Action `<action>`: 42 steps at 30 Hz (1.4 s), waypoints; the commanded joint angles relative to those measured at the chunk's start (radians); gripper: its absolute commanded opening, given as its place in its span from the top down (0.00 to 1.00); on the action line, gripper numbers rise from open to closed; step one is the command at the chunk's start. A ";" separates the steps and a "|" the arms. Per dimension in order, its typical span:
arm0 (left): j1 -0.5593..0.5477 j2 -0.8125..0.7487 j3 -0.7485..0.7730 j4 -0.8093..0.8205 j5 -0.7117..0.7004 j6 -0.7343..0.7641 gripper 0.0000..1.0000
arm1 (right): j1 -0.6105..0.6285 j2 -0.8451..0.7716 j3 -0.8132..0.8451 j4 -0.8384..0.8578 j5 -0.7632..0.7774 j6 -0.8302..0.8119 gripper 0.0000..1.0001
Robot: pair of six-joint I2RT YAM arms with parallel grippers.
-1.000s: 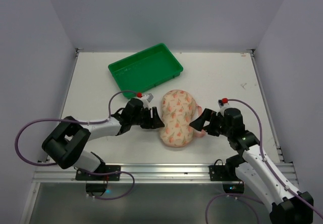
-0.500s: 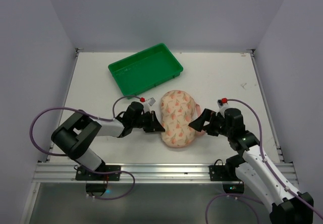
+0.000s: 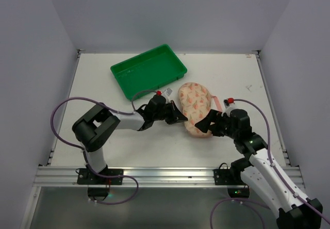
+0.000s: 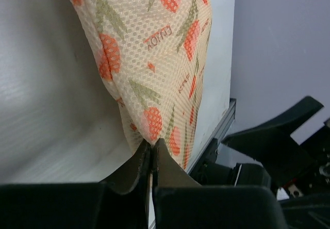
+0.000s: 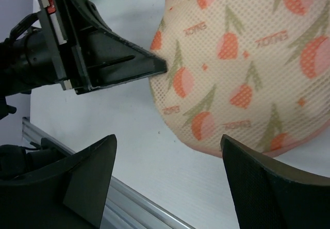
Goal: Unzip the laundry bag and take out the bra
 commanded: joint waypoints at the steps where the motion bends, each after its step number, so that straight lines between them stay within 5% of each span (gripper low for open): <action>1: -0.027 0.049 0.119 -0.017 -0.096 -0.129 1.00 | 0.028 -0.002 0.043 0.013 0.097 0.010 0.18; 8: -0.043 0.069 0.293 -0.203 -0.222 -0.171 1.00 | 0.160 0.010 0.042 0.028 0.257 0.079 0.30; 17: -0.047 0.023 0.299 -0.263 -0.253 -0.279 1.00 | 0.349 0.149 0.009 0.179 0.473 0.143 0.39; 29: -0.075 -0.028 0.300 -0.307 -0.337 -0.352 1.00 | 0.389 0.344 0.068 0.281 0.667 0.200 0.55; 42: -0.106 -0.033 0.323 -0.321 -0.368 -0.369 1.00 | 0.397 0.398 0.126 0.335 0.754 0.166 0.55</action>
